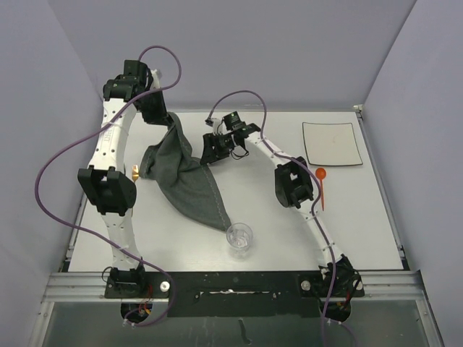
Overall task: Set the dinner table for one person
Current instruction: Flatten out the napkin at the center of the board.
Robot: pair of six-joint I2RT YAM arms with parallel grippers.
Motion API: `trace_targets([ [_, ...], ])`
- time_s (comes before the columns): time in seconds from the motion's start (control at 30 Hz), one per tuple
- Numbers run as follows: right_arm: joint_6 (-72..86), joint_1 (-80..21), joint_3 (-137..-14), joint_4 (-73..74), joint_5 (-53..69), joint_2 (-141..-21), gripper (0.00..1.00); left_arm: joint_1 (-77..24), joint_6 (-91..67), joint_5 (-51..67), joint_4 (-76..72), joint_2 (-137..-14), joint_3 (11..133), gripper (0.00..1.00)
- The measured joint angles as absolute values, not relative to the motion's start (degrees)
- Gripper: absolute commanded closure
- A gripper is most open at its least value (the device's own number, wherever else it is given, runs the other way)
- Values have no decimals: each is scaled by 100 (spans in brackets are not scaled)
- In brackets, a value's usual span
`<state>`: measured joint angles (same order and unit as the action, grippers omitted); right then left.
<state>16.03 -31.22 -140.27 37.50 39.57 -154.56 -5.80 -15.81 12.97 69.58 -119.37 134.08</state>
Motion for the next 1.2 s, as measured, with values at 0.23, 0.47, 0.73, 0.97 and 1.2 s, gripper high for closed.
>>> trace_targets([
  [0.23,1616,-3242,-14027,3544,3979,-15467,48,-580,-1581,1345,6958,-11937,13408,100],
  [0.47,1774,-3286,-14027,3238,4010,-15581,61,-580,-1579,1358,6943,-11937,13397,100],
  [0.73,1984,-3251,-13963,3006,3983,-15640,100,-580,-1577,1358,6914,-11937,13371,100],
  [0.97,2058,-3046,-13587,2950,3798,-15419,100,-580,-1577,1356,6917,-11937,13373,100],
  [1.2,2213,-2344,-13570,2895,3308,-14696,100,-580,-1586,1356,6917,-11937,13388,100],
])
